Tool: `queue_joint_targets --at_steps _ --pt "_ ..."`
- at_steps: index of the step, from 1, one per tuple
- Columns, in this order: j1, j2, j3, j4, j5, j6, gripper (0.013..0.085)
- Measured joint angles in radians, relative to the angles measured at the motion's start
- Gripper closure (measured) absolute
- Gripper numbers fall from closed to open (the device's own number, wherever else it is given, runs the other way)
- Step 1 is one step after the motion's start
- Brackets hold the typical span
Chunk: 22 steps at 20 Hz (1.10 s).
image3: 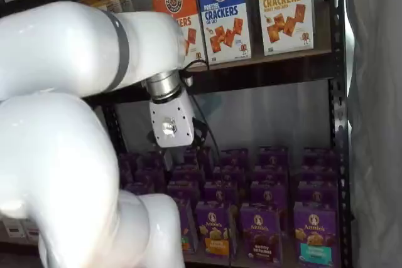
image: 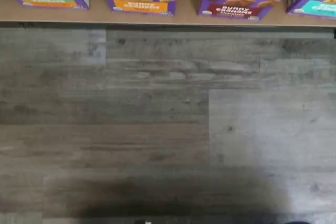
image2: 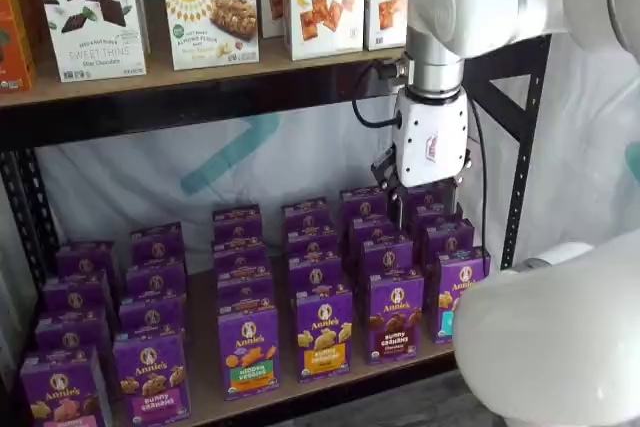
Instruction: Pick up the purple box with a brown patch in the center, on the bottom shelf, the fifth box from the left
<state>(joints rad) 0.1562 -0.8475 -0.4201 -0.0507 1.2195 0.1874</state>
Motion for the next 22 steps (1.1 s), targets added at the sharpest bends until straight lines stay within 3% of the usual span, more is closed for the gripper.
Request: queue_joint_targets --at_steps 3,12,22 --pt "-0.005 0.029 0.021 -0.003 -0.058 -0.001 0.0130" --pt "-0.039 0.171 0.059 0.050 -0.208 -0.056 0.0130" --pt "-0.078 0.431 0.097 0.033 -0.515 -0.084 0.0130"
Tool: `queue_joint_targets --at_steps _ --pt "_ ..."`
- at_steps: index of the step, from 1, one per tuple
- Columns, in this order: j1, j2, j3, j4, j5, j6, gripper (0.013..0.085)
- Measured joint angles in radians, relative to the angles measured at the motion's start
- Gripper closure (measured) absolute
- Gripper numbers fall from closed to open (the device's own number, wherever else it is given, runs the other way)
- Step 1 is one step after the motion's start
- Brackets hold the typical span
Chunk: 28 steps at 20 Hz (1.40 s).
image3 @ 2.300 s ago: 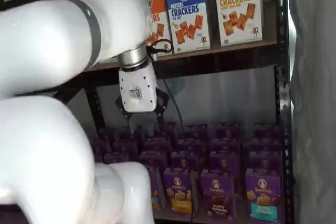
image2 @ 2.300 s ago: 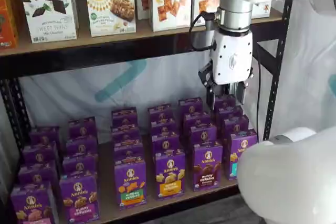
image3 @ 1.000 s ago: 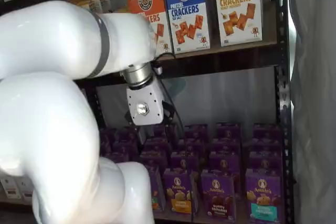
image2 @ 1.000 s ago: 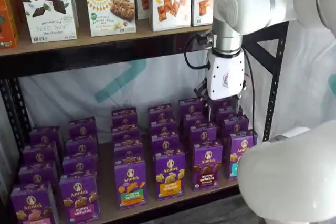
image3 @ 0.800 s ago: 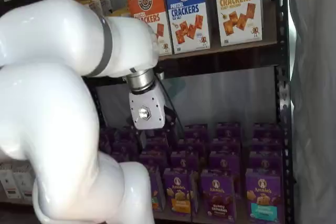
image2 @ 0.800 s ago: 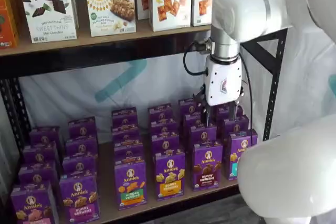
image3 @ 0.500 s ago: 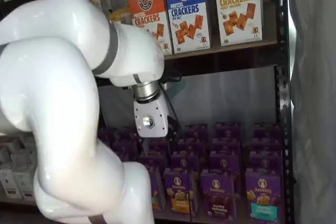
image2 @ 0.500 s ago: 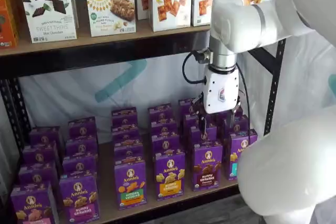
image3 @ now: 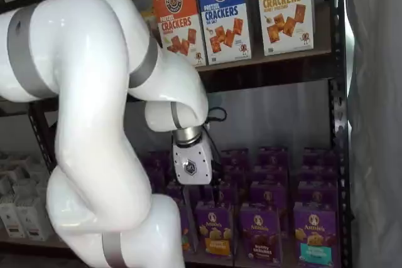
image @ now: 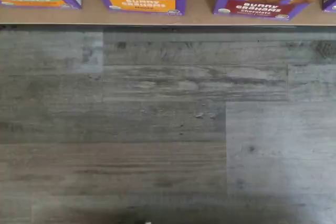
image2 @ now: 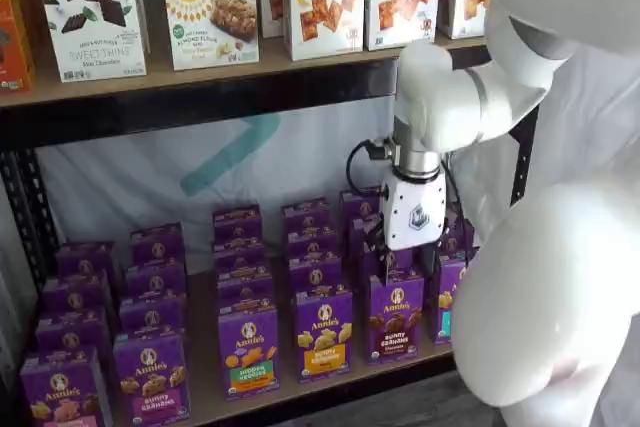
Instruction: Pick up the purple box with a brown patch in the center, on the bottom shelf, the fifth box from the left
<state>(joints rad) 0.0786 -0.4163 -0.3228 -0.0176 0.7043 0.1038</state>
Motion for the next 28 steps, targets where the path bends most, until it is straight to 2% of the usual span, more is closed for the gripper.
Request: queue_joint_targets --at_steps 10,14,20,28 --pt "-0.037 0.325 -0.050 -0.025 -0.270 -0.015 0.0130" --pt "-0.053 0.440 -0.094 -0.062 -0.343 0.003 0.0130" --pt "-0.075 0.616 -0.196 -0.089 -0.429 0.007 0.0130" --pt "-0.112 0.816 -0.375 -0.151 -0.445 0.030 0.0130"
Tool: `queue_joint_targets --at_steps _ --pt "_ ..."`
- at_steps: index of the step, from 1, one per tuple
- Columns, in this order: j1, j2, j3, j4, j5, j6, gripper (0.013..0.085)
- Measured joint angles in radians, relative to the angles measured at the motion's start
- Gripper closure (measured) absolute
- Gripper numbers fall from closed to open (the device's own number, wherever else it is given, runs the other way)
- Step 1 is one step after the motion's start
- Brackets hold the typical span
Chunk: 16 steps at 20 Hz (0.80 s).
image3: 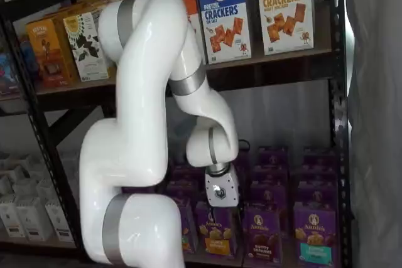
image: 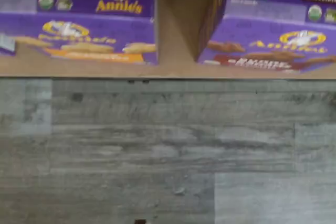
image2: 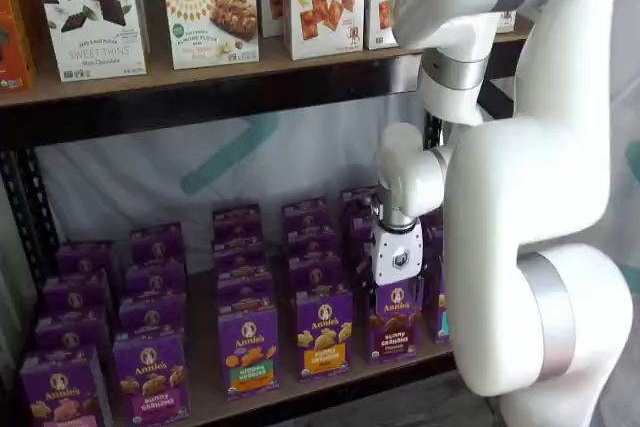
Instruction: Pick up the purple box with a brown patch in the center, on the bottom shelf, the fifth box from the left
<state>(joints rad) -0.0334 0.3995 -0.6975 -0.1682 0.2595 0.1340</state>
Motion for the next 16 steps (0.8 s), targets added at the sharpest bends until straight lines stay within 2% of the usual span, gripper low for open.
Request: queue_joint_targets --at_steps 5,6,10,12,16 --pt "-0.024 0.098 -0.109 -0.005 0.001 -0.020 0.0130" --pt "-0.026 0.112 -0.125 0.008 -0.002 -0.034 0.0130" --pt "-0.027 0.173 -0.197 0.135 -0.005 -0.158 0.0130" --pt "-0.030 0.204 -0.236 0.162 -0.001 -0.187 0.0130" --pt "-0.038 0.252 -0.302 0.172 0.019 -0.204 0.0130"
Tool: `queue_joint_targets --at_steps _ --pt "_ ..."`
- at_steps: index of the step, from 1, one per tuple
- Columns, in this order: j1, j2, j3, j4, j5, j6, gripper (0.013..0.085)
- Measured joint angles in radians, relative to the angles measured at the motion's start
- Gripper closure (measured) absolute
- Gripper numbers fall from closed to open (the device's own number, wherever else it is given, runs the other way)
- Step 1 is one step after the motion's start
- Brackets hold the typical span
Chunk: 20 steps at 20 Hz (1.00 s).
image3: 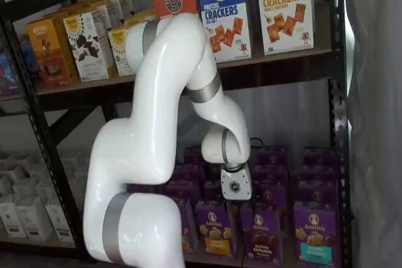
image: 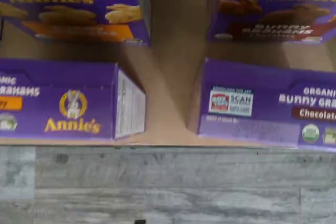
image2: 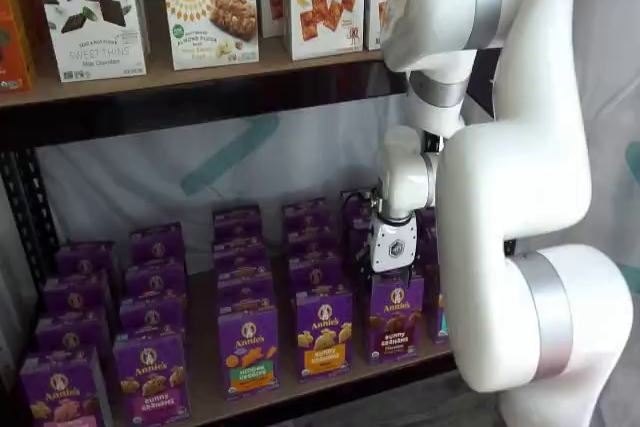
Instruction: Pick up the purple box with a brown patch in the center, on the bottom shelf, the fifth box from the left
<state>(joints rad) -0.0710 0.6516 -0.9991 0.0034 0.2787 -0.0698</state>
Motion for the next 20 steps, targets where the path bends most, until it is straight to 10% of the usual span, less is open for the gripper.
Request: queue_joint_targets --at_steps 20 --pt "-0.044 0.080 -0.133 -0.044 0.045 -0.002 0.0130"
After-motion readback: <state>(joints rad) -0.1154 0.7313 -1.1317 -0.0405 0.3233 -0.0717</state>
